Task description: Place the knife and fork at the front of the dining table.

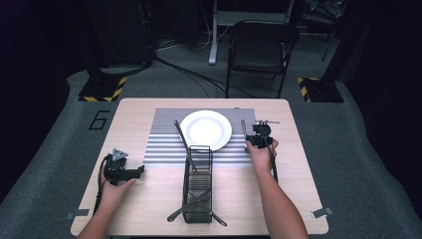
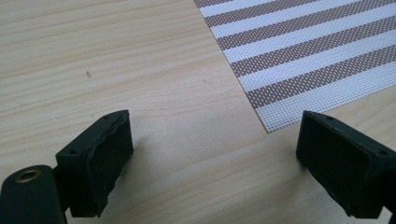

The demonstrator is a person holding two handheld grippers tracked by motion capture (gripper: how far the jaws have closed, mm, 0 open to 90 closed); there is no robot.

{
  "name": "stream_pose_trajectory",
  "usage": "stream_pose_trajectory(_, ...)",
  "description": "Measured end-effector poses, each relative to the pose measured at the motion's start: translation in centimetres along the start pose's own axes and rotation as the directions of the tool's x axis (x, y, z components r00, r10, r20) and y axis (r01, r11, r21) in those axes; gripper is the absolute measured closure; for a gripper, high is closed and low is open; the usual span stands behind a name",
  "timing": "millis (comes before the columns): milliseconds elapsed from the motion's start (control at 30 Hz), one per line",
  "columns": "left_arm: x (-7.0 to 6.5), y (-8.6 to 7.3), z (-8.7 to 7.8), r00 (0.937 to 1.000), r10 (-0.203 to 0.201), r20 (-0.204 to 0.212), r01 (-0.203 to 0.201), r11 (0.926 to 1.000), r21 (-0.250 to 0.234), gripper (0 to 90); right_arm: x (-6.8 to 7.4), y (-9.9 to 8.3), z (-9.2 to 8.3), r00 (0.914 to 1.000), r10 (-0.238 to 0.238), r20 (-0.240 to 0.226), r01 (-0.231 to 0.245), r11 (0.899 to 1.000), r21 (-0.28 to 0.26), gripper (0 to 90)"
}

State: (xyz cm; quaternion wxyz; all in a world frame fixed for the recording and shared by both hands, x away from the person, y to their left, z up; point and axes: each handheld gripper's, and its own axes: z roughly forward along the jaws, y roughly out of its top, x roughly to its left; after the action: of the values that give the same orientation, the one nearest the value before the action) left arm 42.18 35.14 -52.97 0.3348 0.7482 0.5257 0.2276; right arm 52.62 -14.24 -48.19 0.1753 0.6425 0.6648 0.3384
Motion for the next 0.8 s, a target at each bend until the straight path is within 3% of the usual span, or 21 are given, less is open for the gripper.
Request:
stream_pose_trajectory(100, 0.0, 0.0, 0.0, 1.0000, -0.002, -0.002, 0.002, 1.0000, -0.005, 10.6, -0.2, -0.4, -0.4, 0.9998, 0.005, -0.018, -0.005, 1.000, -0.001, 73.5)
stream_pose_trajectory(300, 0.0, 0.0, 0.0, 1.0000, -0.003, -0.003, 0.003, 1.0000, -0.006, 10.7, -0.5, -0.9, -1.2, 0.9972, -0.054, -0.051, 0.053, 0.998, -0.027, 69.6)
stream_pose_trajectory(333, 0.0, 0.0, 0.1, 1.0000, -0.004, -0.006, 0.004, 0.9999, -0.011, 11.1, -0.5, -0.9, -1.4, 0.9975, -0.040, -0.058, 0.039, 0.999, -0.024, 69.0)
stream_pose_trajectory(600, 0.0, 0.0, -0.1, 0.9999, -0.008, -0.007, 0.008, 0.9999, -0.006, 14.7, -0.7, -1.7, -3.2, 0.9923, -0.076, -0.097, 0.071, 0.996, -0.052, 62.4)
stream_pose_trajectory(800, 0.0, 0.0, -0.1, 0.9998, -0.015, -0.014, 0.014, 0.9998, -0.017, 17.3, -0.3, -2.6, -4.9, 0.9828, -0.150, -0.109, 0.141, 0.986, -0.084, 54.8)
